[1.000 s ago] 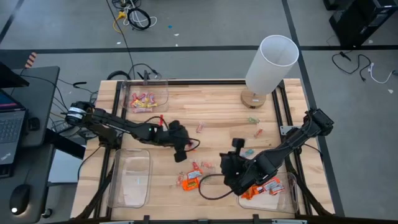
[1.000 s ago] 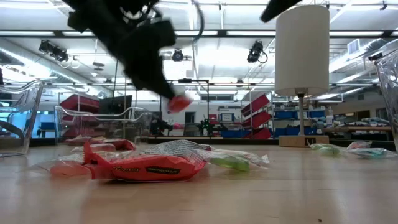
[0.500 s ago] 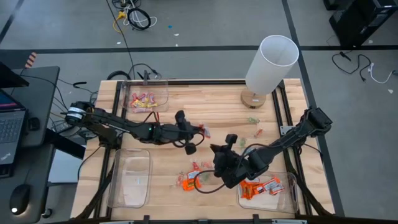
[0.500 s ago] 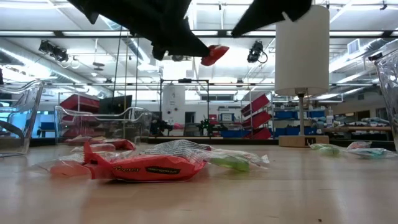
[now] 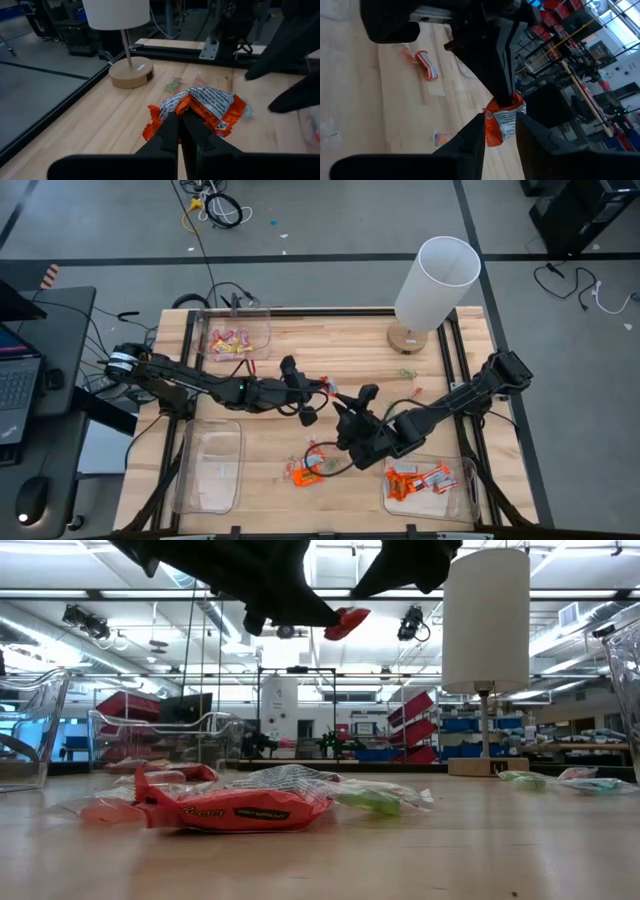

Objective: Sort candy
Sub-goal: Put the chocolate into the bottom right transparent bin

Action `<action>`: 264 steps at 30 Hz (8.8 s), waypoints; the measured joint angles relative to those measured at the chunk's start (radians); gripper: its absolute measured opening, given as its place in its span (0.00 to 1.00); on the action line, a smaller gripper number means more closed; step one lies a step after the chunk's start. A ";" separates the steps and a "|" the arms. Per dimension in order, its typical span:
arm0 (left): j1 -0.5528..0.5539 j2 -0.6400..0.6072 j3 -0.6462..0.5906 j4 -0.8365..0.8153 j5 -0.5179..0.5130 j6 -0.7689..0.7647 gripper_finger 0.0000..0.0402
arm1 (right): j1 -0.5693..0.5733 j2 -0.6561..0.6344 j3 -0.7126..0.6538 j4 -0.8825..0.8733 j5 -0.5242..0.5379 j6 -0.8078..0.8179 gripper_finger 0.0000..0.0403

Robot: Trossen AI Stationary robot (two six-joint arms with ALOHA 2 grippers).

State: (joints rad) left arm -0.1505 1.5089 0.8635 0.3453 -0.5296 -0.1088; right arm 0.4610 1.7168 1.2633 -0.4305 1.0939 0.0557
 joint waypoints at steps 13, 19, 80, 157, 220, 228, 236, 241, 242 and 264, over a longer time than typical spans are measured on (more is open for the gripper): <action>0.000 0.000 0.000 0.095 0.096 0.025 0.01 | -0.038 0.000 0.000 0.003 -0.018 -0.025 0.25; -0.001 0.001 0.000 0.094 0.102 0.023 0.01 | -0.048 0.000 0.000 -0.021 0.009 -0.051 0.24; -0.055 0.001 0.000 0.121 0.022 0.444 0.01 | 0.028 -0.117 0.001 -0.182 -0.122 0.746 0.35; -0.053 -0.024 0.000 -0.051 0.048 0.205 0.47 | 0.285 -0.248 0.001 -0.786 -1.267 1.172 0.01; -0.053 -0.024 0.000 -0.091 0.049 0.183 0.47 | 0.375 0.064 0.001 -0.765 -1.211 1.489 0.18; -0.062 -0.033 0.000 -0.266 0.140 0.182 0.47 | 0.406 0.012 0.076 -0.784 -1.156 1.416 0.05; -0.091 -0.042 0.049 -0.599 0.459 0.182 0.47 | 0.419 -0.111 0.142 -0.784 -0.853 1.370 0.02; -0.106 -0.042 0.029 -0.638 0.638 0.180 0.47 | 0.394 -0.134 0.142 -0.790 -0.796 1.294 0.01; -0.109 -0.042 0.020 -0.629 0.659 0.179 0.47 | 0.388 -0.134 0.142 -0.791 -0.796 1.279 0.00; -0.202 -0.031 -0.203 -0.198 0.631 0.159 0.47 | 0.365 -0.132 0.142 -0.804 -0.668 1.206 0.00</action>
State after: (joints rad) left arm -0.3523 1.4784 0.6608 0.1478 0.1018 0.0507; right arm 0.8261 1.5845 1.4052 -1.2343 0.4259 1.2621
